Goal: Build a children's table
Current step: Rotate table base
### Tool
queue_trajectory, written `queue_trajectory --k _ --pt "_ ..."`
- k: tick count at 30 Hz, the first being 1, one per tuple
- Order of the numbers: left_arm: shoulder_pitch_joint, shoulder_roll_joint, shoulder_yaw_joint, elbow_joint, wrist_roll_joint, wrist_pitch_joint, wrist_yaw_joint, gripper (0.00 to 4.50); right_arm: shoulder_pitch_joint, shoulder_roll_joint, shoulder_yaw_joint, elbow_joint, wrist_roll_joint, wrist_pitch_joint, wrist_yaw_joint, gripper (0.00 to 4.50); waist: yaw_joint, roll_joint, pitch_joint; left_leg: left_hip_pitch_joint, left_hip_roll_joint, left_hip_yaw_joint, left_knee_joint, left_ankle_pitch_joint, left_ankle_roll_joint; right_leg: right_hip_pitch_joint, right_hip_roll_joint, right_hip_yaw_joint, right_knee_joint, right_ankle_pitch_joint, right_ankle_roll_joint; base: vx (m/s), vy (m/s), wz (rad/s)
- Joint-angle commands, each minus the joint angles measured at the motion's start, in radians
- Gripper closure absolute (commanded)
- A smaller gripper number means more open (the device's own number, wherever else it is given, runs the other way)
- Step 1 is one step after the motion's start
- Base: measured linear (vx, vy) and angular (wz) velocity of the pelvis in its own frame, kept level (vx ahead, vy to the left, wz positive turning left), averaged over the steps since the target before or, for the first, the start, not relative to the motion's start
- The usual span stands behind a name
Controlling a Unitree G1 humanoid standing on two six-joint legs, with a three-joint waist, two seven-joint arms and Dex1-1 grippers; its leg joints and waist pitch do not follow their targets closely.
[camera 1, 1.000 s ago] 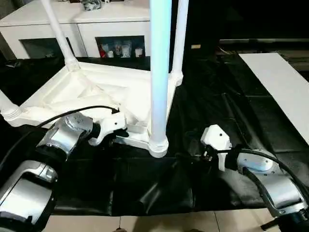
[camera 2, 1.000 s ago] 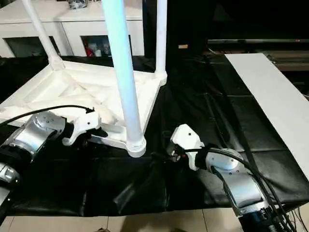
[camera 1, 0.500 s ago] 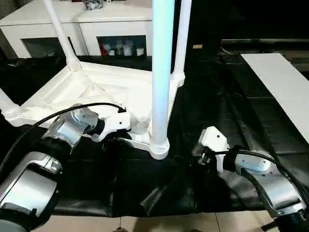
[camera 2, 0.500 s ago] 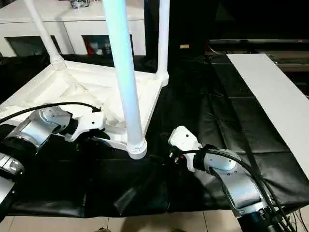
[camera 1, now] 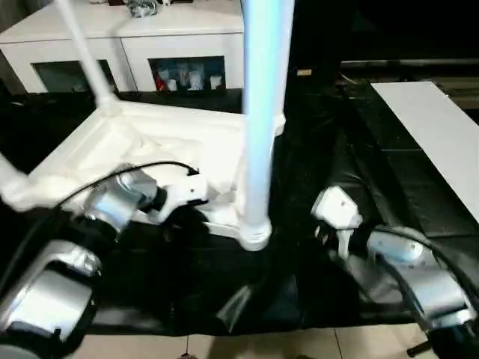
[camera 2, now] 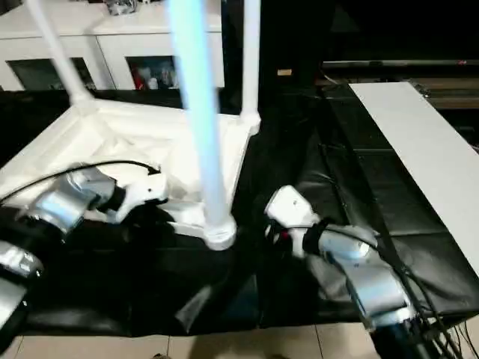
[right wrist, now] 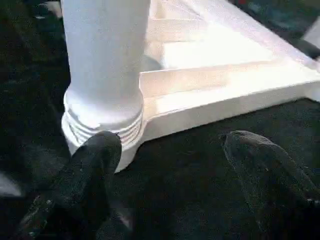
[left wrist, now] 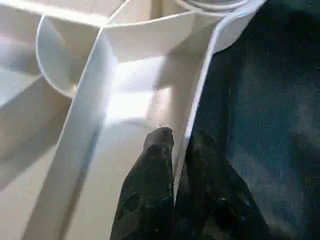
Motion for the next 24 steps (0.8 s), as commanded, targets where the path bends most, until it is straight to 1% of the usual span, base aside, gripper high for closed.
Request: queue_trajectory --k 1,2,4,5,6,7,8,9,10,11,12,13,14,15,17,18,19,20,21,22,23,24 --pt "0.062 0.008 0.005 -0.024 -0.001 0.077 0.046 4.23 -0.009 0.004 -0.011 0.012 -0.012 -0.009 -0.010 0.71 0.005 -0.010 -0.058 0.001 0.040 -0.015 -0.074 -0.232 0.032 0.055 -0.060 0.036 -0.077 -0.252 -0.234 0.000 0.000 0.00" --pt "0.076 0.008 0.007 -0.042 0.000 0.091 0.055 4.26 -0.009 0.004 -0.011 0.013 -0.012 -0.009 -0.010 0.71 0.003 -0.010 -0.058 0.002 0.040 -0.014 -0.074 -0.235 0.036 0.054 -0.061 0.036 -0.080 -0.270 -0.229 0.000 0.000 0.00" --pt "0.108 -0.002 0.029 -0.072 -0.004 0.108 0.103 4.36 -0.015 0.010 -0.017 0.021 -0.015 -0.006 -0.030 0.71 0.000 -0.008 -0.058 0.002 0.041 -0.015 -0.074 -0.237 0.036 0.053 -0.060 0.035 -0.079 -0.285 -0.224 0.000 0.000 0.00" --pt "0.122 -0.007 0.039 -0.091 -0.006 0.124 0.118 4.36 -0.017 0.013 -0.019 0.022 -0.013 -0.004 -0.037 0.71 -0.003 -0.010 -0.054 0.005 0.038 -0.014 -0.075 -0.265 0.038 0.048 -0.058 0.033 -0.088 -0.339 -0.210 0.000 0.000 0.00" --pt "0.144 -0.015 0.057 -0.122 -0.012 0.133 0.149 4.38 -0.020 0.019 -0.025 0.024 -0.011 0.001 -0.049 0.71 -0.004 -0.011 -0.055 0.006 0.039 -0.014 -0.074 -0.272 0.035 0.048 -0.060 0.034 -0.088 -0.355 -0.207 0.000 0.000 0.00" --pt "0.153 -0.019 0.064 -0.138 -0.015 0.133 0.163 4.43 -0.021 0.022 -0.027 0.025 -0.010 0.004 -0.054 0.71 -0.006 -0.010 -0.054 0.003 0.041 -0.016 -0.077 -0.273 0.032 0.049 -0.060 0.034 -0.089 -0.376 -0.198 0.000 0.000 0.00" --pt "0.170 -0.025 0.079 -0.173 -0.011 0.169 0.197 4.43 -0.024 0.029 -0.032 0.031 -0.013 0.015 -0.068 0.71 -0.006 -0.006 -0.053 0.008 0.039 -0.015 -0.076 -0.290 0.029 0.043 -0.059 0.034 -0.093 -0.411 -0.186 0.000 0.000 0.00" --pt "0.170 -0.025 0.079 -0.173 -0.011 0.169 0.197 4.44 -0.024 0.029 -0.032 0.031 -0.013 0.015 -0.068 0.71 -0.008 -0.007 -0.054 0.006 0.040 -0.016 -0.076 -0.290 0.028 0.044 -0.058 0.035 -0.091 -0.405 -0.186 0.000 0.000 0.00" --pt "0.180 -0.028 0.087 -0.196 -0.007 0.194 0.218 4.44 -0.026 0.032 -0.036 0.036 -0.016 0.023 -0.077 0.71 -0.009 -0.008 -0.053 0.007 0.039 -0.016 -0.078 -0.293 0.027 0.043 -0.055 0.034 -0.093 -0.407 -0.179 0.000 0.000 0.00" --pt "0.197 -0.039 0.100 -0.241 -0.006 0.240 0.247 4.45 -0.027 0.035 -0.039 0.042 -0.018 0.030 -0.087 0.71 -0.010 -0.014 -0.053 0.004 0.039 -0.017 -0.079 -0.289 0.028 0.045 -0.057 0.034 -0.090 -0.412 -0.176 0.000 0.000 0.00" --pt "0.228 -0.053 0.108 -0.307 -0.007 0.277 0.279 4.48 -0.029 0.037 -0.039 0.052 -0.019 0.033 -0.096 0.71 -0.010 -0.012 -0.052 0.003 0.039 -0.017 -0.078 -0.290 0.028 0.044 -0.058 0.034 -0.092 -0.421 -0.174 0.000 0.000 0.00" --pt "0.246 -0.061 0.110 -0.341 -0.005 0.287 0.298 4.49 -0.029 0.039 -0.036 0.059 -0.019 0.030 -0.097 0.71 -0.013 -0.017 -0.052 -0.001 0.039 -0.018 -0.078 -0.280 0.030 0.047 -0.059 0.033 -0.092 -0.430 -0.167 0.000 0.000 0.00" --pt "0.254 -0.062 0.104 -0.349 -0.006 0.256 0.293 4.49 -0.030 0.039 -0.032 0.062 -0.022 0.027 -0.097 0.71 -0.013 -0.020 -0.052 0.000 0.038 -0.017 -0.077 -0.277 0.037 0.042 -0.058 0.033 -0.097 -0.441 -0.161 0.000 0.000 0.00" --pt "0.259 -0.067 0.105 -0.350 -0.011 0.240 0.296 4.49 -0.032 0.040 -0.029 0.064 -0.021 0.025 -0.093 0.71 -0.013 -0.018 -0.054 0.001 0.035 -0.016 -0.074 -0.274 0.042 0.040 -0.057 0.033 -0.098 -0.447 -0.155 0.000 0.000 0.00" --pt "0.267 -0.067 0.097 -0.364 -0.017 0.196 0.280 4.49 -0.036 0.041 -0.024 0.068 -0.024 0.022 -0.093 0.71 -0.013 -0.018 -0.055 -0.002 0.036 -0.016 -0.074 -0.263 0.046 0.040 -0.055 0.034 -0.097 -0.419 -0.155 0.000 0.000 0.00" --pt "0.269 -0.067 0.097 -0.369 -0.018 0.199 0.280 4.49 -0.037 0.042 -0.024 0.069 -0.024 0.022 -0.093 0.71 -0.012 -0.017 -0.056 -0.002 0.037 -0.016 -0.075 -0.258 0.048 0.041 -0.055 0.034 -0.095 -0.404 -0.157 0.000 0.000 0.00" --pt "0.273 -0.067 0.096 -0.382 -0.022 0.166 0.280 4.49 -0.042 0.044 -0.024 0.072 -0.025 0.022 -0.095 0.71 -0.012 -0.017 -0.055 -0.001 0.038 -0.016 -0.076 -0.258 0.049 0.040 -0.054 0.034 -0.093 -0.384 -0.164 0.000 0.000 0.00" --pt "0.273 -0.067 0.096 -0.382 -0.023 0.165 0.280 4.49 -0.042 0.044 -0.024 0.072 -0.025 0.022 -0.095 0.71 -0.010 -0.015 -0.056 0.000 0.038 -0.016 -0.075 -0.260 0.050 0.040 -0.054 0.034 -0.093 -0.378 -0.167 0.000 0.000 0.00" --pt "0.278 -0.070 0.101 -0.397 -0.042 0.141 0.268 4.49 -0.046 0.045 -0.025 0.074 -0.023 0.023 -0.098 0.71 -0.010 -0.016 -0.058 0.000 0.038 -0.015 -0.074 -0.252 0.050 0.041 -0.054 0.034 -0.089 -0.347 -0.176 0.000 0.000 0.00" --pt "0.279 -0.069 0.099 -0.395 -0.045 0.081 0.264 4.49 -0.046 0.045 -0.024 0.072 -0.022 0.024 -0.098 0.71 -0.009 -0.016 -0.058 -0.001 0.038 -0.014 -0.073 -0.245 0.051 0.042 -0.053 0.035 -0.088 -0.331 -0.179 0.000 0.000 0.00" --pt "0.282 -0.070 0.102 -0.401 -0.043 0.072 0.276 4.49 -0.045 0.046 -0.024 0.071 -0.023 0.024 -0.097 0.71 -0.008 -0.015 -0.060 -0.002 0.038 -0.014 -0.073 -0.233 0.054 0.043 -0.053 0.035 -0.085 -0.301 -0.184 0.000 0.000 0.00" --pt "0.283 -0.070 0.104 -0.400 -0.041 0.064 0.284 4.49 -0.044 0.046 -0.023 0.069 -0.025 0.024 -0.098 0.71 -0.006 -0.014 -0.060 0.000 0.038 -0.013 -0.072 -0.231 0.055 0.041 -0.053 0.035 -0.085 -0.290 -0.188 0.000 0.000 0.00"
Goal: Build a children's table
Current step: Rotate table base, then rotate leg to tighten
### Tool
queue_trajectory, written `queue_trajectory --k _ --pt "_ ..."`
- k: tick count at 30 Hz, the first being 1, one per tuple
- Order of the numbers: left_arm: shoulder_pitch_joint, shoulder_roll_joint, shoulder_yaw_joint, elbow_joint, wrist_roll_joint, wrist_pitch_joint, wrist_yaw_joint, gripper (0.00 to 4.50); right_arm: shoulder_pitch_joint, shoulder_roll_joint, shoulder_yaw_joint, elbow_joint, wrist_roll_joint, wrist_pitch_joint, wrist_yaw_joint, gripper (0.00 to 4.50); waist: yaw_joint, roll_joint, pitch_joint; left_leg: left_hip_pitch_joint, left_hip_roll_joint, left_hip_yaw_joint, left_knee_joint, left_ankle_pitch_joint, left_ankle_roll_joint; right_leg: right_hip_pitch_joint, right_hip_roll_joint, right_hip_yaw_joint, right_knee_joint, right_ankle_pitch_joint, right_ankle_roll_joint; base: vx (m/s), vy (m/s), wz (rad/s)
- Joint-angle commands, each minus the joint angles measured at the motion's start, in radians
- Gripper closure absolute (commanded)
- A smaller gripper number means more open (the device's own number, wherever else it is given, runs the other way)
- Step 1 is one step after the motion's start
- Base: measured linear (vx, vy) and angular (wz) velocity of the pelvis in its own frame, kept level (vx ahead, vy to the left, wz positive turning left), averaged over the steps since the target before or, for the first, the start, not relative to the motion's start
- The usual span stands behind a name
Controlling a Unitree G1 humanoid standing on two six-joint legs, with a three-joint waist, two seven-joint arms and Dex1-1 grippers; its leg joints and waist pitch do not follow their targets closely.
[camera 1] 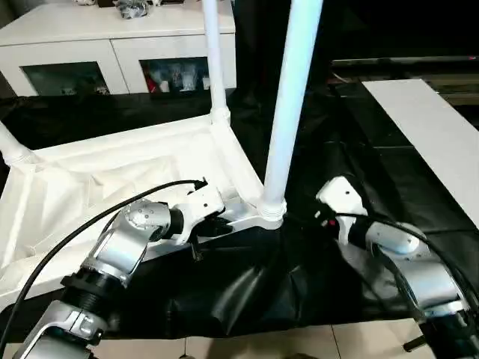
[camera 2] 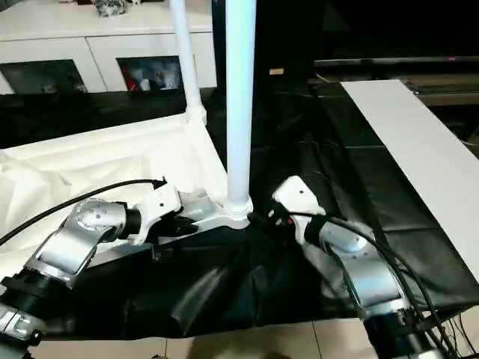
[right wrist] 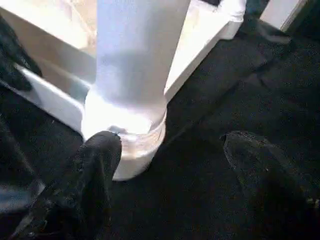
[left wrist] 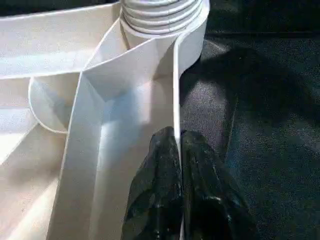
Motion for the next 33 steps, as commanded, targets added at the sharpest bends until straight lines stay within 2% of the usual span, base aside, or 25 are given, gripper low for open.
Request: queue_trajectory --k 1,4,8,9,11,12,13,15,16,21,22,25,26,30,33 --pt "0.005 0.003 0.009 -0.009 -0.001 -0.031 0.018 4.49 -0.003 0.007 0.004 0.000 -0.005 0.001 -0.004 0.71 0.004 -0.012 -0.061 0.002 0.039 -0.011 -0.071 -0.228 0.056 0.046 -0.053 0.037 -0.082 -0.271 -0.197 0.000 0.000 0.00" --pt "-0.001 0.011 0.008 0.011 -0.006 -0.058 -0.001 4.49 0.003 0.006 0.005 -0.003 -0.006 -0.002 0.001 0.71 0.006 -0.012 -0.060 0.001 0.038 -0.011 -0.071 -0.219 0.056 0.049 -0.053 0.036 -0.080 -0.251 -0.202 0.000 0.000 0.00" --pt "-0.010 0.009 0.020 0.026 -0.010 -0.045 0.023 4.49 0.000 0.004 0.007 -0.002 -0.010 -0.004 0.002 0.71 0.005 -0.013 -0.058 0.003 0.038 -0.012 -0.073 -0.246 0.045 0.047 -0.054 0.036 -0.084 -0.307 -0.189 0.000 0.000 0.00" --pt "-0.012 0.008 0.021 0.031 -0.009 -0.051 0.027 4.21 -0.001 0.003 0.007 0.000 -0.010 -0.005 0.002 0.71 0.005 -0.013 -0.058 0.003 0.038 -0.012 -0.074 -0.248 0.045 0.047 -0.054 0.036 -0.085 -0.311 -0.188 0.000 0.000 0.00" --pt "-0.017 0.002 0.029 0.034 -0.027 -0.033 0.021 4.21 -0.005 0.002 0.006 0.004 -0.011 -0.006 0.002 0.71 0.005 -0.013 -0.058 0.003 0.039 -0.013 -0.074 -0.249 0.041 0.047 -0.054 0.036 -0.085 -0.317 -0.183 0.000 0.000 0.00" --pt "-0.018 0.002 0.030 0.031 -0.039 -0.008 0.006 3.89 -0.006 0.002 0.006 0.005 -0.011 -0.006 0.003 0.71 0.004 -0.013 -0.058 0.003 0.038 -0.012 -0.074 -0.247 0.041 0.046 -0.054 0.036 -0.085 -0.313 -0.184 0.000 0.000 0.00" --pt "-0.018 0.006 0.026 0.028 -0.040 -0.006 -0.004 3.89 -0.007 0.002 0.007 0.007 -0.012 -0.007 0.003 0.71 0.005 -0.014 -0.058 0.003 0.038 -0.011 -0.073 -0.243 0.042 0.046 -0.054 0.037 -0.085 -0.310 -0.186 0.000 0.000 0.00" --pt "-0.016 0.008 0.022 0.031 -0.021 -0.037 0.020 3.79 -0.008 0.001 0.007 0.008 -0.014 -0.007 0.003 0.71 0.005 -0.014 -0.059 0.003 0.038 -0.012 -0.073 -0.239 0.044 0.047 -0.054 0.037 -0.084 -0.305 -0.187 0.000 0.000 0.00" --pt "-0.018 0.007 0.021 0.039 -0.007 -0.052 0.046 3.58 -0.009 0.002 0.007 0.008 -0.014 -0.006 0.003 0.71 0.006 -0.015 -0.059 0.002 0.038 -0.012 -0.072 -0.234 0.046 0.047 -0.054 0.037 -0.084 -0.295 -0.188 0.000 0.000 0.00" --pt "-0.018 0.022 0.007 0.046 -0.013 -0.043 0.013 3.58 -0.013 0.004 0.010 0.009 -0.013 -0.007 0.013 0.71 0.006 -0.013 -0.058 0.003 0.039 -0.013 -0.074 -0.245 0.043 0.047 -0.055 0.036 -0.085 -0.315 -0.184 0.000 0.000 0.00" --pt "-0.019 0.025 0.009 0.047 -0.013 -0.031 0.013 3.82 -0.015 0.004 0.011 0.009 -0.011 -0.008 0.017 0.71 0.005 -0.014 -0.057 0.003 0.038 -0.012 -0.074 -0.249 0.041 0.047 -0.054 0.036 -0.085 -0.318 -0.182 0.000 0.000 0.00" --pt "-0.022 0.030 0.009 0.049 -0.016 -0.008 0.007 3.97 -0.019 0.006 0.011 0.008 -0.006 -0.008 0.024 0.71 0.005 -0.013 -0.057 0.004 0.039 -0.013 -0.075 -0.253 0.038 0.045 -0.054 0.036 -0.086 -0.328 -0.181 0.000 0.000 0.00" --pt "-0.022 0.035 0.006 0.050 -0.019 0.008 -0.005 4.26 -0.022 0.008 0.008 0.011 0.001 -0.009 0.028 0.71 0.004 -0.014 -0.057 0.004 0.038 -0.012 -0.075 -0.253 0.037 0.046 -0.054 0.036 -0.085 -0.325 -0.182 0.000 0.000 0.00" --pt "-0.017 0.052 -0.004 0.044 -0.032 0.060 -0.047 4.41 -0.037 0.018 -0.002 0.026 0.026 -0.024 0.046 0.71 0.003 -0.012 -0.056 0.005 0.038 -0.013 -0.075 -0.259 0.038 0.044 -0.056 0.037 -0.086 -0.337 -0.184 0.000 0.000 0.00" --pt "-0.014 0.056 -0.006 0.042 -0.035 0.061 -0.058 4.46 -0.048 0.028 -0.006 0.038 0.063 -0.035 0.093 0.71 0.001 -0.012 -0.060 0.002 0.039 -0.014 -0.073 -0.234 0.045 0.050 -0.055 0.036 -0.079 -0.277 -0.203 0.000 0.000 0.00"
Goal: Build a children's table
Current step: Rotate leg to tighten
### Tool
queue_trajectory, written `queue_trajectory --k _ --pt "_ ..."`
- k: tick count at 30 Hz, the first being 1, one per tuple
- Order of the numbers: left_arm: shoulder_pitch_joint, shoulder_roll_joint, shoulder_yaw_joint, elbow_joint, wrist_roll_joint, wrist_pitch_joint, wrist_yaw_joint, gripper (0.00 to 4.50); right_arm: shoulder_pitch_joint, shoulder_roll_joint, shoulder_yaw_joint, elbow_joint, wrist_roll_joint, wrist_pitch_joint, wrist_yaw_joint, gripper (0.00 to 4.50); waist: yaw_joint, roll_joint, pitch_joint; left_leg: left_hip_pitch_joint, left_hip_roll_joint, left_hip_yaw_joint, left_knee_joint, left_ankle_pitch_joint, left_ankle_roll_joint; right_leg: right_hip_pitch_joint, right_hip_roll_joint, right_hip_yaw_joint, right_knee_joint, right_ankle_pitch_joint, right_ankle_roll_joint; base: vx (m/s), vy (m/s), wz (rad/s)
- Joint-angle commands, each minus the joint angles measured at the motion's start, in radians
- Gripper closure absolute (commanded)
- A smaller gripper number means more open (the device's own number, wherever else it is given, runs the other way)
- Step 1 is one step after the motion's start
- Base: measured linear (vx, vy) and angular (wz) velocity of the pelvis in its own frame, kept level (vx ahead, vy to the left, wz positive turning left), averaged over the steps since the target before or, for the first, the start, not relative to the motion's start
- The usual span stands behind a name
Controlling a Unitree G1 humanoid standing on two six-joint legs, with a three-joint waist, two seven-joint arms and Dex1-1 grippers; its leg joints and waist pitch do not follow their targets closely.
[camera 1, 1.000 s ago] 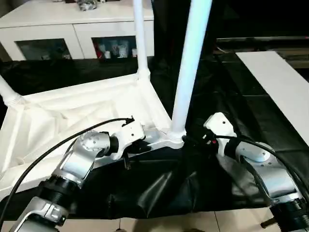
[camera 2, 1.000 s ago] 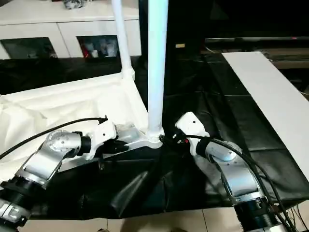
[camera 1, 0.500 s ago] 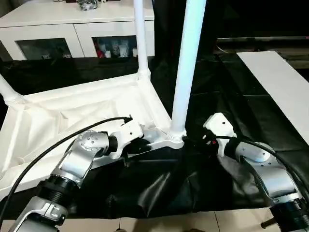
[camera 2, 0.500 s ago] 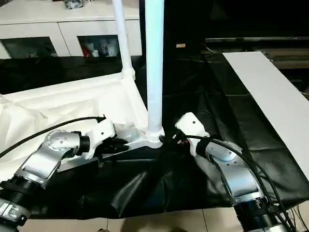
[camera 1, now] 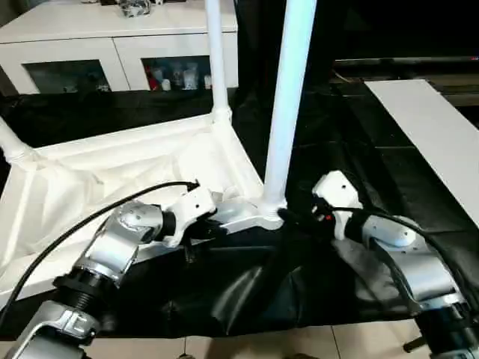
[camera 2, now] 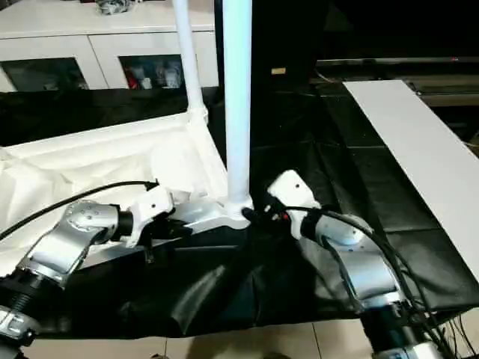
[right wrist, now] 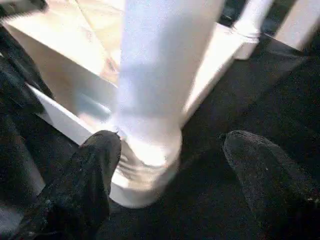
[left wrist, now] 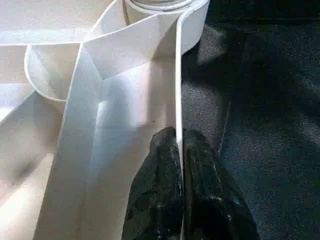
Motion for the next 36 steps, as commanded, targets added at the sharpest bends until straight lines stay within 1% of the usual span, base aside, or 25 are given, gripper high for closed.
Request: queue_trajectory --k 1,4,5,6,7,8,9,10,12,13,14,15,16,17,19,20,21,23,27,30,31,34,36 --pt "0.002 0.015 -0.009 0.003 0.006 0.011 -0.005 4.46 -0.011 -0.001 -0.001 0.014 0.020 -0.019 0.031 0.71 0.005 -0.010 -0.062 0.003 0.039 -0.013 -0.071 -0.227 0.047 0.049 -0.055 0.037 -0.079 -0.263 -0.206 0.000 0.000 0.00" --pt "0.001 0.009 -0.008 0.002 -0.002 0.005 -0.011 4.46 -0.021 0.002 0.005 0.037 0.030 -0.027 0.060 0.71 0.006 -0.011 -0.064 0.002 0.038 -0.010 -0.068 -0.194 0.059 0.051 -0.054 0.037 -0.073 -0.200 -0.229 0.000 0.000 0.00" --pt "0.004 0.005 -0.007 -0.001 -0.009 -0.013 -0.017 4.50 -0.027 0.007 0.008 0.051 0.042 -0.023 0.080 0.45 0.006 -0.012 -0.064 0.001 0.037 -0.010 -0.068 -0.197 0.064 0.053 -0.055 0.036 -0.073 -0.202 -0.234 0.000 0.000 0.00" --pt "0.006 0.003 -0.009 -0.004 -0.012 -0.036 -0.023 4.50 -0.033 0.009 0.012 0.062 0.047 -0.020 0.097 0.45 0.006 -0.012 -0.064 0.001 0.037 -0.010 -0.068 -0.197 0.064 0.053 -0.055 0.036 -0.073 -0.202 -0.234 0.000 0.000 0.00" --pt "0.009 0.002 -0.014 -0.007 -0.013 -0.066 -0.029 4.50 -0.040 0.010 0.019 0.076 0.049 -0.020 0.114 0.39 0.007 -0.012 -0.063 0.002 0.038 -0.011 -0.068 -0.209 0.067 0.052 -0.057 0.035 -0.076 -0.231 -0.234 0.000 0.000 0.00" --pt "0.015 0.004 -0.020 -0.014 -0.016 -0.086 -0.041 4.50 -0.048 0.010 0.029 0.095 0.041 -0.028 0.122 0.39 0.008 -0.011 -0.062 0.003 0.039 -0.011 -0.069 -0.210 0.064 0.051 -0.057 0.035 -0.077 -0.240 -0.230 0.000 0.000 0.00" --pt "0.016 0.004 -0.021 -0.015 -0.016 -0.089 -0.043 4.50 -0.050 0.010 0.030 0.098 0.039 -0.029 0.123 0.34 0.007 -0.011 -0.062 0.003 0.040 -0.011 -0.069 -0.212 0.062 0.051 -0.056 0.035 -0.076 -0.242 -0.231 0.000 0.000 0.00" --pt "0.022 0.004 -0.027 -0.027 -0.024 -0.119 -0.059 4.50 -0.063 0.007 0.041 0.127 0.026 -0.042 0.132 0.09 0.009 -0.015 -0.063 0.003 0.040 -0.011 -0.069 -0.211 0.061 0.050 -0.057 0.035 -0.076 -0.244 -0.231 0.000 0.000 0.00" --pt "0.031 0.000 -0.027 -0.055 -0.045 -0.116 -0.078 4.50 -0.080 0.008 0.046 0.161 0.013 -0.057 0.137 0.09 0.009 -0.015 -0.062 0.002 0.041 -0.010 -0.069 -0.209 0.056 0.050 -0.059 0.036 -0.075 -0.244 -0.232 0.000 0.000 0.00" --pt "0.037 0.003 -0.033 -0.079 -0.050 -0.116 -0.089 4.50 -0.094 0.013 0.048 0.182 0.010 -0.072 0.145 0.09 0.011 -0.013 -0.064 0.006 0.043 -0.010 -0.068 -0.203 0.056 0.049 -0.059 0.036 -0.073 -0.231 -0.239 0.000 0.000 0.00" --pt "0.037 0.003 -0.033 -0.079 -0.050 -0.116 -0.089 4.50 -0.094 0.013 0.048 0.182 0.010 -0.072 0.145 0.09 0.013 -0.015 -0.063 0.005 0.042 -0.008 -0.068 -0.200 0.060 0.049 -0.057 0.036 -0.072 -0.221 -0.241 0.000 0.000 0.00" --pt "0.038 0.009 -0.041 -0.085 -0.045 -0.116 -0.096 4.50 -0.105 0.023 0.044 0.190 0.022 -0.064 0.153 0.09 0.015 -0.014 -0.062 0.004 0.042 -0.009 -0.069 -0.195 0.062 0.050 -0.057 0.036 -0.070 -0.216 -0.239 0.000 0.000 0.00" --pt "0.036 0.010 -0.041 -0.077 -0.035 -0.126 -0.085 4.50 -0.111 0.025 0.048 0.197 0.018 -0.067 0.158 0.09 0.015 -0.018 -0.063 0.004 0.042 -0.008 -0.069 -0.194 0.063 0.050 -0.056 0.036 -0.071 -0.217 -0.237 0.000 0.000 0.00" --pt "0.036 0.010 -0.041 -0.076 -0.035 -0.126 -0.085 4.50 -0.112 0.025 0.048 0.197 0.018 -0.068 0.158 0.09 0.017 -0.016 -0.063 0.005 0.042 -0.009 -0.068 -0.191 0.062 0.050 -0.057 0.036 -0.070 -0.219 -0.235 0.000 0.000 0.00" --pt "0.033 0.012 -0.036 -0.057 -0.025 -0.138 -0.073 4.50 -0.116 0.023 0.055 0.206 0.020 -0.068 0.178 0.09 0.018 -0.016 -0.063 0.005 0.042 -0.009 -0.069 -0.191 0.059 0.051 -0.057 0.036 -0.070 -0.220 -0.235 0.000 0.000 0.00" --pt "0.033 0.012 -0.036 -0.057 -0.025 -0.138 -0.073 4.50 -0.116 0.023 0.055 0.206 0.020 -0.068 0.178 0.23 0.018 -0.019 -0.062 0.004 0.041 -0.008 -0.069 -0.193 0.059 0.051 -0.056 0.036 -0.070 -0.224 -0.232 0.000 0.000 0.00" --pt "0.032 0.012 -0.034 -0.052 -0.023 -0.141 -0.070 4.50 -0.117 0.022 0.057 0.207 0.022 -0.067 0.184 0.34 0.019 -0.018 -0.062 0.005 0.041 -0.008 -0.069 -0.193 0.058 0.051 -0.057 0.036 -0.070 -0.228 -0.231 0.000 0.000 0.00" --pt "0.030 0.018 -0.029 -0.041 -0.022 -0.149 -0.072 4.50 -0.117 0.015 0.056 0.214 0.029 -0.070 0.203 0.34 0.019 -0.019 -0.062 0.004 0.041 -0.008 -0.068 -0.193 0.058 0.051 -0.057 0.036 -0.071 -0.235 -0.227 0.000 0.000 0.00" --pt "0.031 0.024 -0.029 -0.041 -0.027 -0.147 -0.076 4.50 -0.118 0.014 0.049 0.229 0.034 -0.072 0.223 0.81 0.019 -0.019 -0.062 0.004 0.041 -0.008 -0.068 -0.193 0.056 0.051 -0.058 0.036 -0.072 -0.245 -0.225 0.000 0.000 0.00" --pt "0.029 0.026 -0.031 -0.038 -0.024 -0.151 -0.077 4.50 -0.116 0.012 0.049 0.235 0.025 -0.078 0.220 0.91 0.019 -0.017 -0.062 0.004 0.041 -0.008 -0.068 -0.195 0.055 0.050 -0.057 0.036 -0.072 -0.246 -0.226 0.000 0.000 0.00" --pt "0.029 0.025 -0.029 -0.034 -0.025 -0.153 -0.075 4.50 -0.114 0.012 0.049 0.234 0.027 -0.077 0.227 1.17 0.019 -0.018 -0.062 0.004 0.041 -0.008 -0.068 -0.197 0.055 0.050 -0.057 0.036 -0.072 -0.247 -0.226 0.000 0.000 0.00" --pt "0.031 0.025 -0.029 -0.029 -0.024 -0.155 -0.073 4.50 -0.108 0.014 0.051 0.231 0.033 -0.071 0.236 1.37 0.019 -0.018 -0.062 0.004 0.041 -0.008 -0.068 -0.195 0.056 0.051 -0.056 0.035 -0.072 -0.245 -0.226 0.000 0.000 0.00" --pt "0.031 0.026 -0.028 -0.026 -0.024 -0.153 -0.071 4.50 -0.108 0.017 0.050 0.234 0.032 -0.073 0.233 1.60 0.019 -0.019 -0.062 0.005 0.041 -0.008 -0.067 -0.194 0.057 0.050 -0.057 0.036 -0.072 -0.249 -0.225 0.000 0.000 0.00"
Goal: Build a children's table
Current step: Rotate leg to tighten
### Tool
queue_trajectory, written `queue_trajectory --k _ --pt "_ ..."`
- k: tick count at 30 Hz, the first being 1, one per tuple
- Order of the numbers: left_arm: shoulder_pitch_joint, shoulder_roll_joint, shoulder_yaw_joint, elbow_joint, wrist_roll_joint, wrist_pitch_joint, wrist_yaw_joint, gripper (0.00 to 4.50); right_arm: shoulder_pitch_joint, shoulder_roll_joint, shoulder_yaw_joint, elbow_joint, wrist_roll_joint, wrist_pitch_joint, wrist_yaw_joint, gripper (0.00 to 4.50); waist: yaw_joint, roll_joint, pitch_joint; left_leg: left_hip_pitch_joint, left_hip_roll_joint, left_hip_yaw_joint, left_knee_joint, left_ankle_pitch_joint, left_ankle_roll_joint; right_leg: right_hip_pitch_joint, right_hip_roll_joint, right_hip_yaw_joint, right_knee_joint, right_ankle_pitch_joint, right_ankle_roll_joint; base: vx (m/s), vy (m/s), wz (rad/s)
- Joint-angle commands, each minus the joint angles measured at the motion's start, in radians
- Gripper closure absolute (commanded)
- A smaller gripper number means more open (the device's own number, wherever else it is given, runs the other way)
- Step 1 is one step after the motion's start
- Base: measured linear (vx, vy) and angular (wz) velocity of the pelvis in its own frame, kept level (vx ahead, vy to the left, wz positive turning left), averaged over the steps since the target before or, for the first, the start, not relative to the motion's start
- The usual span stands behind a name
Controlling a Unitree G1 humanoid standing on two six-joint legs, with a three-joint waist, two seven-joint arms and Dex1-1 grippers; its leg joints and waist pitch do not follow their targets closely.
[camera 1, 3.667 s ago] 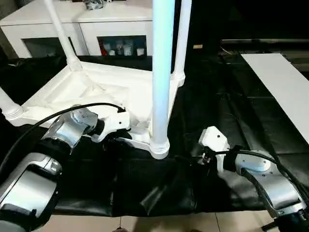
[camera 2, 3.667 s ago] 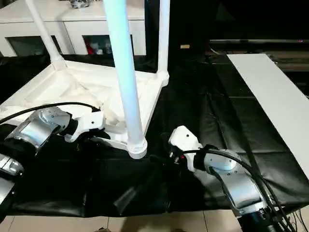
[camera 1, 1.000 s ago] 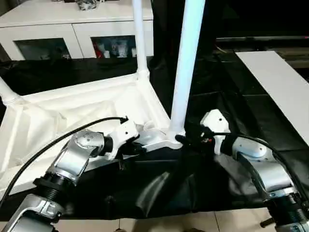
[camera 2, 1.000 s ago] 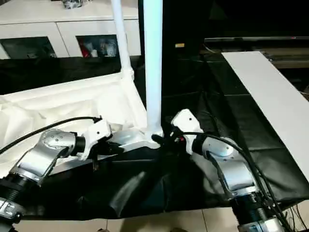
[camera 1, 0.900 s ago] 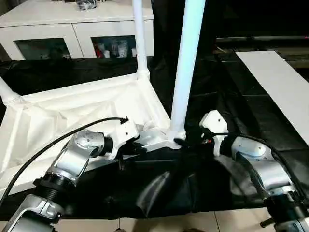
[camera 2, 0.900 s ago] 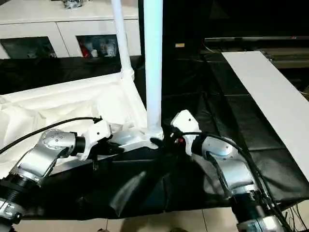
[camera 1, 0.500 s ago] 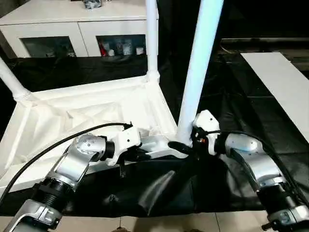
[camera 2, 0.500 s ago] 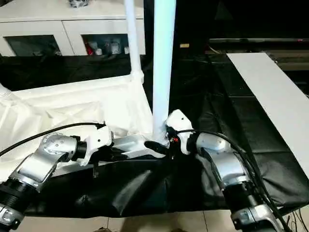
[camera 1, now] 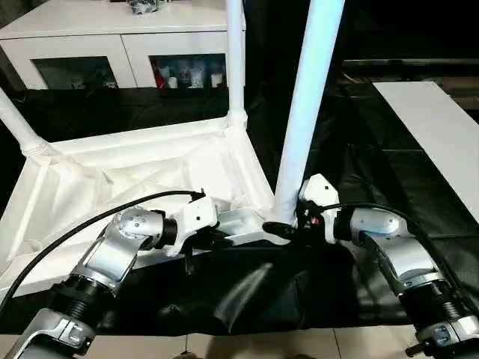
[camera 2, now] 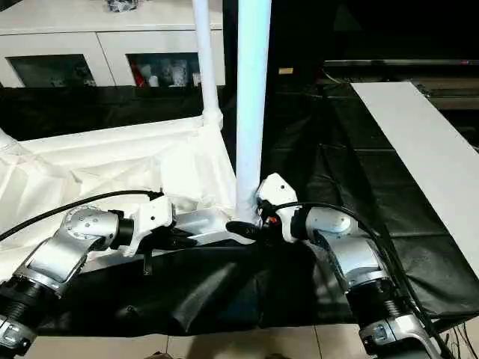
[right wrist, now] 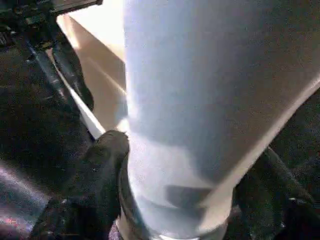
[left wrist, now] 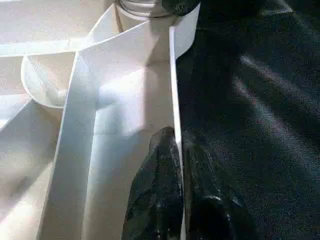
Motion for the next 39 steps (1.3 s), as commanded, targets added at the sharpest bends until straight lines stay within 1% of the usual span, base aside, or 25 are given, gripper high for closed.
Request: queue_trajectory --k 1,6,9,11,12,13,14,15,16,17,18,19,21,24,26,27,29,30,31,32,34,35,36,37,39 --pt "-0.009 0.012 0.002 0.003 0.000 -0.027 -0.002 4.50 0.003 0.000 -0.002 0.009 0.004 -0.011 0.000 1.67 0.002 -0.015 -0.064 0.005 0.040 -0.009 -0.068 -0.193 0.057 0.050 -0.056 0.037 -0.074 -0.249 -0.224 0.000 0.000 0.00" --pt "-0.004 0.002 0.007 0.014 0.002 -0.009 0.022 4.50 0.005 0.012 0.004 0.039 -0.025 -0.007 -0.042 1.81 0.001 -0.015 -0.064 0.006 0.040 -0.008 -0.068 -0.203 0.052 0.048 -0.056 0.037 -0.075 -0.267 -0.221 0.000 0.000 0.00" --pt "-0.011 -0.030 0.020 0.026 0.009 0.024 0.084 4.50 -0.001 0.029 0.004 0.084 -0.068 0.003 -0.125 1.82 -0.002 -0.017 -0.058 0.008 0.038 -0.009 -0.072 -0.241 0.036 0.045 -0.056 0.036 -0.084 -0.354 -0.200 0.000 0.000 0.00" --pt "-0.046 -0.097 0.043 0.045 0.023 0.092 0.200 4.50 -0.024 0.112 -0.052 0.115 -0.066 0.080 -0.301 1.84 -0.011 -0.016 -0.052 0.013 0.034 -0.010 -0.074 -0.283 0.011 0.038 -0.054 0.036 -0.094 -0.455 -0.173 -0.028 -0.001 0.00" --pt "-0.055 -0.115 0.047 0.050 0.027 0.102 0.229 4.50 -0.030 0.136 -0.069 0.115 -0.059 0.102 -0.343 1.84 -0.012 -0.017 -0.055 0.017 0.032 -0.013 -0.074 -0.289 0.001 0.037 -0.055 0.034 -0.099 -0.493 -0.152 0.000 0.000 0.00" --pt "-0.073 -0.146 0.046 0.063 0.036 0.117 0.268 4.50 -0.044 0.185 -0.104 0.125 -0.045 0.142 -0.432 1.84 -0.013 -0.022 -0.056 0.018 0.034 -0.014 -0.074 -0.291 0.001 0.035 -0.056 0.034 -0.101 -0.502 -0.145 0.000 0.000 0.00" --pt "-0.086 -0.167 0.044 0.073 0.041 0.128 0.292 4.50 -0.054 0.219 -0.129 0.132 -0.035 0.168 -0.493 1.84 -0.016 -0.019 -0.053 0.014 0.033 -0.018 -0.076 -0.300 -0.003 0.035 -0.056 0.032 -0.101 -0.521 -0.134 0.000 0.000 0.00" --pt "-0.110 -0.195 0.036 0.106 0.064 0.131 0.341 4.50 -0.067 0.255 -0.146 0.147 -0.052 0.173 -0.589 1.84 -0.019 -0.019 -0.052 0.013 0.033 -0.017 -0.077 -0.303 -0.004 0.035 -0.056 0.033 -0.104 -0.529 -0.127 0.000 0.000 0.00" --pt "-0.110 -0.195 0.036 0.106 0.064 0.131 0.341 4.50 -0.067 0.255 -0.146 0.147 -0.052 0.173 -0.589 1.85 -0.020 -0.020 -0.052 0.013 0.032 -0.017 -0.076 -0.305 -0.008 0.031 -0.056 0.033 -0.106 -0.541 -0.119 0.000 0.000 0.00" --pt "-0.126 -0.213 0.031 0.129 0.080 0.132 0.374 4.50 -0.075 0.278 -0.155 0.158 -0.065 0.173 -0.652 1.85 -0.019 -0.020 -0.055 0.018 0.031 -0.017 -0.076 -0.311 -0.009 0.027 -0.057 0.033 -0.111 -0.548 -0.108 0.000 0.000 0.00" --pt "-0.152 -0.240 0.023 0.172 0.105 0.119 0.433 4.50 -0.085 0.309 -0.158 0.171 -0.080 0.171 -0.716 1.85 -0.020 -0.015 -0.055 0.016 0.031 -0.018 -0.077 -0.315 -0.008 0.026 -0.057 0.034 -0.111 -0.539 -0.107 0.000 0.000 0.00" --pt "-0.177 -0.271 0.020 0.211 0.117 0.117 0.481 4.50 -0.097 0.340 -0.160 0.189 -0.090 0.164 -0.773 1.85 -0.020 -0.018 -0.057 0.016 0.029 -0.017 -0.075 -0.308 -0.009 0.028 -0.056 0.032 -0.111 -0.527 -0.105 0.000 0.000 0.00" --pt "-0.209 -0.311 0.019 0.262 0.136 0.115 0.549 4.50 -0.112 0.382 -0.167 0.215 -0.105 0.157 -0.852 1.85 -0.016 -0.015 -0.060 0.021 0.029 -0.014 -0.074 -0.292 -0.013 0.022 -0.054 0.036 -0.110 -0.480 -0.118 0.000 0.000 0.00" --pt "-0.245 -0.348 0.013 0.332 0.172 0.100 0.636 4.50 -0.128 0.423 -0.152 0.253 -0.143 0.122 -0.927 1.85 -0.010 -0.015 -0.061 0.018 0.029 -0.012 -0.075 -0.279 -0.006 0.029 -0.054 0.038 -0.102 -0.398 -0.140 0.000 0.000 0.00" --pt "-0.249 -0.349 0.007 0.347 0.183 0.085 0.643 4.50 -0.133 0.436 -0.148 0.265 -0.130 0.109 -0.899 1.85 -0.009 -0.015 -0.065 0.008 0.030 -0.013 -0.076 -0.252 0.014 0.039 -0.058 0.037 -0.095 -0.339 -0.150 0.000 0.000 0.00" --pt "-0.240 -0.337 0.000 0.350 0.193 0.070 0.630 4.50 -0.125 0.429 -0.142 0.242 -0.106 0.048 -0.816 1.29 -0.009 -0.013 -0.065 0.006 0.030 -0.012 -0.075 -0.247 0.021 0.041 -0.058 0.037 -0.094 -0.322 -0.156 0.000 0.000 0.00" --pt "-0.233 -0.326 -0.005 0.346 0.198 0.059 0.617 4.50 -0.114 0.412 -0.130 0.212 -0.100 0.002 -0.755 1.15 -0.006 -0.015 -0.069 0.005 0.031 -0.010 -0.072 -0.230 0.036 0.045 -0.060 0.038 -0.090 -0.291 -0.163 0.000 0.000 0.00" --pt "-0.228 -0.319 -0.006 0.337 0.199 0.048 0.611 4.50 -0.103 0.402 -0.136 0.187 -0.090 -0.010 -0.736 1.13 -0.008 -0.013 -0.066 -0.002 0.031 -0.012 -0.074 -0.228 0.045 0.050 -0.060 0.035 -0.088 -0.286 -0.165 0.000 0.000 0.00" --pt "-0.228 -0.319 -0.006 0.337 0.199 0.048 0.611 4.50 -0.103 0.402 -0.136 0.187 -0.090 -0.010 -0.736 0.87 -0.011 -0.015 -0.065 -0.007 0.029 -0.013 -0.075 -0.225 0.049 0.055 -0.060 0.034 -0.089 -0.291 -0.158 0.000 0.000 0.00" --pt "-0.223 -0.313 -0.004 0.329 0.198 0.043 0.607 4.50 -0.093 0.392 -0.143 0.166 -0.077 -0.011 -0.721 0.87 -0.017 -0.015 -0.066 -0.012 0.030 -0.017 -0.077 -0.216 0.050 0.057 -0.060 0.031 -0.088 -0.303 -0.150 0.000 0.000 0.00" --pt "-0.221 -0.308 0.000 0.330 0.194 0.040 0.597 4.50 -0.084 0.383 -0.156 0.146 -0.065 -0.015 -0.714 0.64 -0.019 -0.014 -0.067 -0.010 0.031 -0.018 -0.076 -0.213 0.048 0.055 -0.059 0.030 -0.090 -0.316 -0.150 0.000 0.000 0.00" --pt "-0.213 -0.294 0.002 0.316 0.193 0.029 0.581 4.50 -0.072 0.361 -0.166 0.112 -0.047 -0.008 -0.683 0.64 -0.022 -0.012 -0.068 -0.003 0.033 -0.015 -0.072 -0.213 0.048 0.048 -0.059 0.034 -0.090 -0.303 -0.171 0.000 0.000 0.00" --pt "-0.196 -0.271 0.001 0.277 0.180 0.023 0.529 4.50 -0.057 0.320 -0.169 0.069 -0.038 0.006 -0.644 0.42 -0.020 -0.010 -0.068 -0.003 0.032 -0.015 -0.072 -0.210 0.051 0.050 -0.058 0.034 -0.090 -0.289 -0.175 0.000 0.000 0.00" --pt "-0.196 -0.271 0.001 0.277 0.180 0.023 0.529 4.50 -0.057 0.320 -0.169 0.069 -0.038 0.006 -0.644 0.42 -0.018 -0.013 -0.071 -0.007 0.036 -0.016 -0.070 -0.177 0.060 0.055 -0.057 0.035 -0.080 -0.222 -0.187 0.000 0.000 0.00" --pt "-0.170 -0.231 -0.001 0.223 0.165 0.008 0.452 4.50 -0.031 0.251 -0.158 0.014 -0.038 0.008 -0.565 0.42 -0.016 -0.011 -0.072 -0.005 0.035 -0.014 -0.068 -0.163 0.072 0.057 -0.055 0.033 -0.077 -0.177 -0.209 0.000 0.000 0.00"
